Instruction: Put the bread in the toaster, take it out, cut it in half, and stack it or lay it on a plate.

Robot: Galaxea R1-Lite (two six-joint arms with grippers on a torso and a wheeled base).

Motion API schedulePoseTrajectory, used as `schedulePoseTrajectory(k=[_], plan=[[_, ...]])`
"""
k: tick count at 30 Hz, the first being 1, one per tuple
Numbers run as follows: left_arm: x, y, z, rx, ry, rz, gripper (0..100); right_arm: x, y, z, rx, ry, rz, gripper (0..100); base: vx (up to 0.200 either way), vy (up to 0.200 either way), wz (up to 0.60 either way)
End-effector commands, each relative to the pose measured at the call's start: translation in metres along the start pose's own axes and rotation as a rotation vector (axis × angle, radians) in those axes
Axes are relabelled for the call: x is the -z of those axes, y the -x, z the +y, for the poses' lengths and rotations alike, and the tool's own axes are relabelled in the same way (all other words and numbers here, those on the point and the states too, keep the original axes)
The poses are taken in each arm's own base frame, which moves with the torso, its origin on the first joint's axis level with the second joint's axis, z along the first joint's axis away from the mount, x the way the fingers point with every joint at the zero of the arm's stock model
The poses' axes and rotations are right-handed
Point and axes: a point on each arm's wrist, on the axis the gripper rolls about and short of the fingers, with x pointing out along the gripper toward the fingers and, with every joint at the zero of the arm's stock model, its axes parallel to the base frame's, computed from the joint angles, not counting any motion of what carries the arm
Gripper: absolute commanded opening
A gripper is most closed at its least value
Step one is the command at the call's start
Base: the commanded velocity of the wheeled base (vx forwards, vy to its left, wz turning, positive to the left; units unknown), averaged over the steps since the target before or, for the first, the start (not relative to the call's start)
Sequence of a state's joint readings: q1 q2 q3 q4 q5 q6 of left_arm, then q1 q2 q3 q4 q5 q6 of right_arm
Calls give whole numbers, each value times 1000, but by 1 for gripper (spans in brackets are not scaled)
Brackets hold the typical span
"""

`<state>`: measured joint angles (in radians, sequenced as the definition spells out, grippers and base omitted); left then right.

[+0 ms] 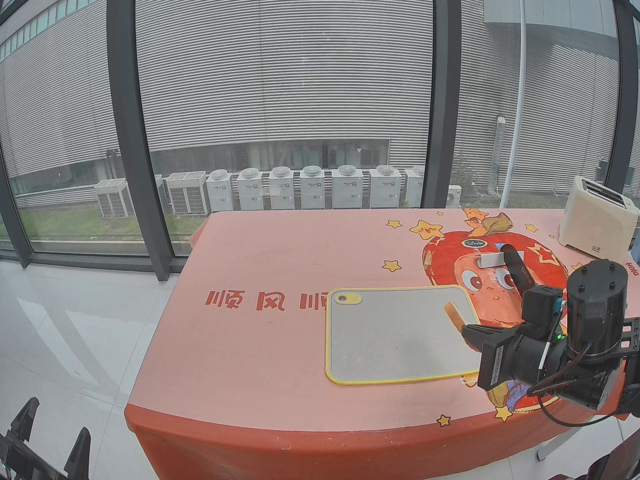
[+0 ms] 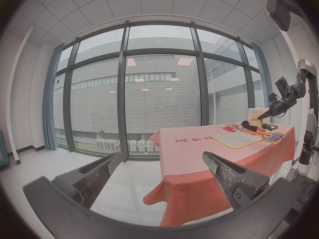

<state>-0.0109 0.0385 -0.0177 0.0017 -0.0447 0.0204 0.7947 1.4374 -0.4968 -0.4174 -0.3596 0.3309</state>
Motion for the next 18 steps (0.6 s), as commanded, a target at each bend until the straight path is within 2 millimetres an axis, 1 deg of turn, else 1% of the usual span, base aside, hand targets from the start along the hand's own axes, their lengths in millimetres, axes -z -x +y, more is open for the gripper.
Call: schedulePoseTrajectory(k=[1,2,3,4,11,18], plan=[[5,-1,0,0,1,19,100,0,6,-3,-1,-2,-10,0,0,0,0],[5,-1,0,0,1,19,100,0,6,-3,-1,-2,-10,0,0,0,0],[5,-1,0,0,0,19,100,0,11,-5,-4,-7,-20,0,0,0,0],[5,-1,0,0,0,19,100,0,13,-5,-8,-8,-22,0,0,0,0],[5,-1,0,-3,1,19,100,7,12,-5,11,6,-6,0,0,0,0],[5,-1,0,-3,1,19,100,9,12,-5,14,6,-4,0,0,-200,0]])
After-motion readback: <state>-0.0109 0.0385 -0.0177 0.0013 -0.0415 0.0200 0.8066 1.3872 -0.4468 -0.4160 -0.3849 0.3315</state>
